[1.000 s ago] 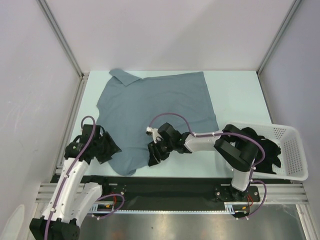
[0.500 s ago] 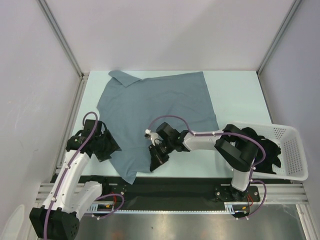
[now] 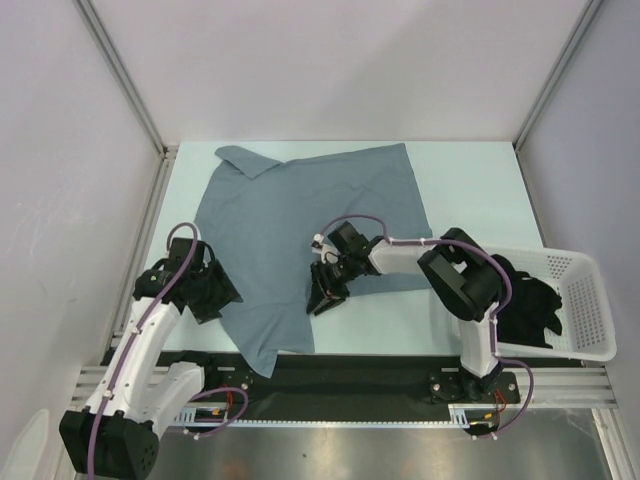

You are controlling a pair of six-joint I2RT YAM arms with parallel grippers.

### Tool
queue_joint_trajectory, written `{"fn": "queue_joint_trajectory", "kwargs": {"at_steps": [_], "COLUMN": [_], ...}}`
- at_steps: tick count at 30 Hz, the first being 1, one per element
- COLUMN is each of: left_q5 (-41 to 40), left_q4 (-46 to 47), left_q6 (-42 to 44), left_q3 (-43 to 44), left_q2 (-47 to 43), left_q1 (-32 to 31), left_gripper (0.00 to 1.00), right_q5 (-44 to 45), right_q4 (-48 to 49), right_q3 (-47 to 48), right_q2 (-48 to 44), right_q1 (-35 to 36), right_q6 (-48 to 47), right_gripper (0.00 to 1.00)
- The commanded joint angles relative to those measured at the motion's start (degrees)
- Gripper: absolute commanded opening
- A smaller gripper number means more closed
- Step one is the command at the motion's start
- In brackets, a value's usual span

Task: Fold and stack the t-shirts
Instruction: Flatten the tshirt out

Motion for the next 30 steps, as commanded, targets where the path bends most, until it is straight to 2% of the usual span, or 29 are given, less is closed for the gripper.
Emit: {"fn": "queue_joint_trajectory", "kwargs": {"at_steps": [1, 4, 5, 9, 10, 12, 16, 17, 19, 26, 30], "left_q5": [-0.9, -0.5, -0.5, 0.6, 1.1, 0.6, -2.9, -3.0, -3.0, -6.7, -7.2], "left_q4": [1.7, 5.2, 6.3, 13.5, 14.3, 16.0, 19.1, 19.7, 20.6, 22.1, 22.1], "left_q6": [1.2, 1.5, 1.4, 1.0, 0.9, 1.3, 3.1, 3.9, 4.9, 8.6, 10.4], "left_q3": [1.0, 0.3, 0.1, -0.7, -0.6, -0.3, 0.7, 0.8, 2.3, 9.9, 15.5], "left_q2": [0.5, 3.2, 4.3, 13.1, 17.5, 21.1, 27.7, 30.6, 33.8, 46.6, 52.9], "left_q1": [-0.3, -0.2, -0.2, 1.3, 1.8, 3.8, 6.3, 6.6, 9.2, 10.7, 11.5], "left_gripper": [0.66, 0.65, 0.66, 0.66, 0.66, 0.65, 0.65, 0.65, 0.65, 0.64, 0.63], "right_q5": [7.4, 19.9, 25.4, 31.4, 35.9, 41.2, 48.6, 50.6, 52.4, 58.2, 60.3], "right_q4": [-18.5, -26.8, -27.8, -27.3, -27.3, -27.6, -26.7, -27.1, -28.2, -28.9, -31.5], "right_q3": [4.5, 5.9, 5.9, 5.6, 5.8, 7.4, 11.8, 13.1, 15.7, 23.3, 31.2], "right_q2": [0.1, -5.7, -6.9, -11.5, -11.8, -11.4, -6.7, -3.2, -0.1, 9.9, 15.0], "right_q1": [-0.7, 1.4, 2.8, 3.1, 2.9, 2.3, 1.4, 1.1, -0.2, -6.5, -10.3], "right_q6": [-7.7, -14.9, -16.0, -15.9, -15.1, -13.9, -13.4, -13.7, -13.6, -16.0, -19.9], "right_gripper": [0.37, 0.43, 0.48, 0.56, 0.56, 0.56, 0.54, 0.55, 0.55, 0.56, 0.56]}}
